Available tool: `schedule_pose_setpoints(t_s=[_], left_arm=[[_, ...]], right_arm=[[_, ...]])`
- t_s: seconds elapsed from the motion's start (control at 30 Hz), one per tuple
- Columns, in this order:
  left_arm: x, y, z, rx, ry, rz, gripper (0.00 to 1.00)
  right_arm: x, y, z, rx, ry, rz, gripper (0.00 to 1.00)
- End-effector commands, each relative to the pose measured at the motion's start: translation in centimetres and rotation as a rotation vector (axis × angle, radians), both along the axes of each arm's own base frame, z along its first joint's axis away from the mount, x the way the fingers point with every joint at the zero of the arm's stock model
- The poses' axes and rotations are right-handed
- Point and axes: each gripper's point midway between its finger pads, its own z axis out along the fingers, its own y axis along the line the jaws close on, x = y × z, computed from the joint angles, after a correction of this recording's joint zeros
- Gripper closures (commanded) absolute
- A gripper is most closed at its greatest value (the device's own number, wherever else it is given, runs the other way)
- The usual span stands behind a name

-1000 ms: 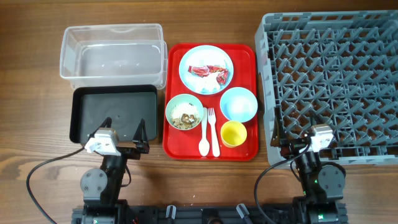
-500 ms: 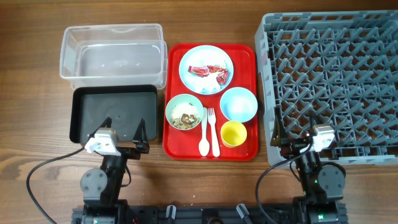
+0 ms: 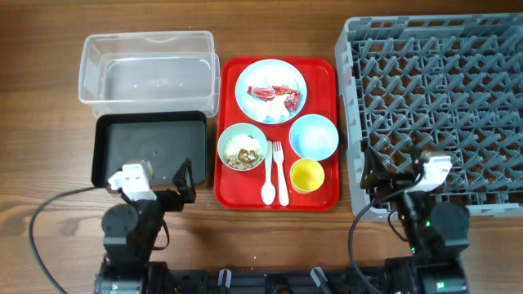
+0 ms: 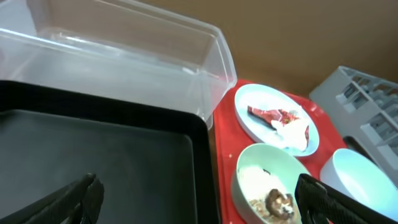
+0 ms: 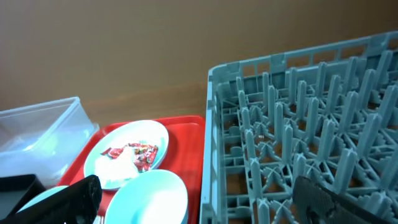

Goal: Sort waste into correct bins and load items into the dishwasher rack
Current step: 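Reach the left gripper to the white tissue on the blue plate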

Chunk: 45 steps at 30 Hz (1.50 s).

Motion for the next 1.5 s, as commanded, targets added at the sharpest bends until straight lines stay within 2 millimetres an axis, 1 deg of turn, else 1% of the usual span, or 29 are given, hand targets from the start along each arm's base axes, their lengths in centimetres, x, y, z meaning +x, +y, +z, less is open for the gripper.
schedule_pose_setpoints(t_s=[0.0,0.1,0.2,0.27,0.33,0.43,0.53,0.63,0.73,0.8,0.87,0.9,0.93,0.97,1.0,1.1,1.2,1.27,1.33,1.37,1.4,1.47], left_arm=[[0.7,-0.2,2.6,-0.015,0.092,-0.009,0.00],[1.3,-0.5,3.2,-0.022,0.201,-0.025,0.00],[1.9,-0.8,3.7,-0.027,0.327,-0.039,0.00],[2.2,-1.1,4.1,-0.033,0.454,-0.055,0.00],[2.3,-1.1,4.3,-0.027,0.541,-0.057,0.00],[2.8,-1.2,4.2,-0.033,0.620,-0.059,0.00],[3.0,-2.3,3.5,-0.079,0.662,-0.112,0.00],[3.9,-2.9,3.7,-0.099,0.641,-0.138,0.00],[5.5,-3.7,5.4,-0.115,0.544,-0.182,0.00],[7.3,-4.6,7.0,-0.101,0.453,-0.212,0.01],[8.5,-5.6,8.0,-0.092,0.406,-0.242,0.01],[9.4,-6.4,8.6,-0.084,0.374,-0.264,0.00],[10.2,-6.9,8.8,-0.075,0.354,-0.274,0.01],[11.7,-7.8,8.9,-0.054,0.330,-0.281,0.01],[12.5,-8.6,8.9,-0.044,0.319,-0.292,0.00],[14.9,-11.1,8.1,-0.019,0.301,-0.333,0.00],[17.3,-14.5,6.2,0.026,0.307,-0.399,0.00],[18.2,-16.1,4.9,0.053,0.326,-0.428,0.01],[19.2,-18.2,2.7,0.100,0.360,-0.469,0.01],[19.4,-18.9,2.0,0.105,0.372,-0.478,0.01],[19.6,-19.9,0.7,0.112,0.395,-0.496,0.01],[19.7,-21.3,-1.3,0.122,0.418,-0.520,0.02]], right_arm=[[0.8,-0.1,1.1,0.006,0.104,-0.010,0.00],[1.3,0.4,0.7,0.007,0.225,0.017,0.00],[1.7,0.5,0.3,0.001,0.356,0.019,0.00],[2.0,0.5,0.1,-0.036,0.458,0.034,0.00],[2.2,0.5,0.1,-0.053,0.531,0.041,0.00],[2.5,0.5,-0.2,-0.056,0.607,0.043,0.00],[2.5,0.8,-1.2,-0.049,0.672,0.054,0.00],[2.4,0.7,-1.5,-0.052,0.689,0.055,0.00],[2.5,0.3,-1.5,-0.066,0.683,0.031,0.00],[2.5,0.3,-1.5,-0.066,0.682,0.029,0.00],[2.6,0.3,-1.5,-0.065,0.681,0.029,0.00],[2.6,0.3,-1.5,-0.065,0.681,0.028,0.01],[2.6,0.3,-1.5,-0.065,0.681,0.028,0.00],[2.6,0.3,-1.5,-0.064,0.681,0.028,0.00],[2.6,0.3,-1.5,-0.064,0.682,0.028,0.00],[2.5,0.3,-1.5,-0.065,0.682,0.028,0.00],[2.6,0.3,-1.5,-0.065,0.682,0.029,0.00],[2.6,0.3,-1.5,-0.065,0.682,0.028,0.00],[2.6,0.3,-1.5,-0.065,0.682,0.028,0.00],[2.6,0.3,-1.5,-0.065,0.683,0.029,0.00],[2.6,0.3,-1.5,-0.065,0.682,0.029,0.00],[2.6,0.3,-1.5,-0.065,0.684,0.028,0.00]])
